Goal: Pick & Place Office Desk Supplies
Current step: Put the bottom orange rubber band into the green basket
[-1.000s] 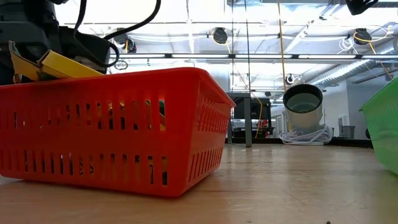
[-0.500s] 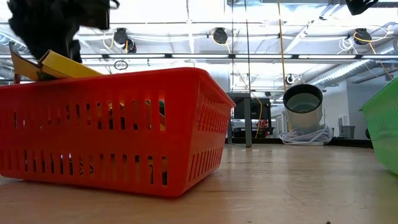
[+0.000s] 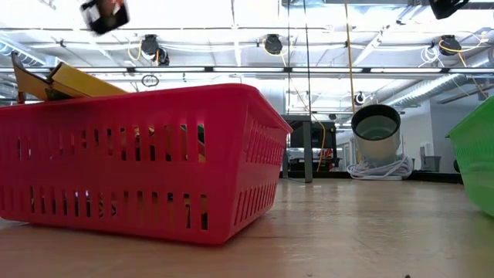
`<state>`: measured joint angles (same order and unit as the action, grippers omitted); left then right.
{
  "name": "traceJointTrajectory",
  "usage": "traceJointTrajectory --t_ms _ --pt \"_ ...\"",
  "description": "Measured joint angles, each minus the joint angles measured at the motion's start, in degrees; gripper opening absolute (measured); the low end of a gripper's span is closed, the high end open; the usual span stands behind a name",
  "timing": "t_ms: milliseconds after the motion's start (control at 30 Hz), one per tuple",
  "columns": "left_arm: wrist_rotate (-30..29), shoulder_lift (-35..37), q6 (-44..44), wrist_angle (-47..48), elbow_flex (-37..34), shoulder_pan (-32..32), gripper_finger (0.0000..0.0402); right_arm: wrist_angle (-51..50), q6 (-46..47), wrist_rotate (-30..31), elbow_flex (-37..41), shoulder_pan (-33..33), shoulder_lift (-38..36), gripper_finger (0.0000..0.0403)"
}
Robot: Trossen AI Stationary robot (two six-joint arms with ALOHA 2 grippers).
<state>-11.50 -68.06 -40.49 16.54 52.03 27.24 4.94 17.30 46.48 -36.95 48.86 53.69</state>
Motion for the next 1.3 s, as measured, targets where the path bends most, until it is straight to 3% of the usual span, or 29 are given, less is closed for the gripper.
traceJointTrajectory --t_ms 267,567,1033,1300 --pt "2.85 -9.73 13.78 -22.76 0.13 -3.47 0.0001 2.15 -2.92 9.20 0.00 -0.02 -0.17 0.0141" --pt "13.03 -29.86 20.60 -55.12 1.22 -7.70 0.0002 12.47 -12.94 9.24 0.00 -0.92 -1.59 0.0141" --pt "18.85 -53.78 32.70 -43.01 32.62 -8.22 0.0001 14.97 -15.40 9.26 0.00 -1.42 -3.10 0.0141" --pt "16.53 -62.72 31.09 -43.59 38.57 -9.15 0.0003 15.05 -17.23 9.24 0.00 -0.73 -6.30 0.0141"
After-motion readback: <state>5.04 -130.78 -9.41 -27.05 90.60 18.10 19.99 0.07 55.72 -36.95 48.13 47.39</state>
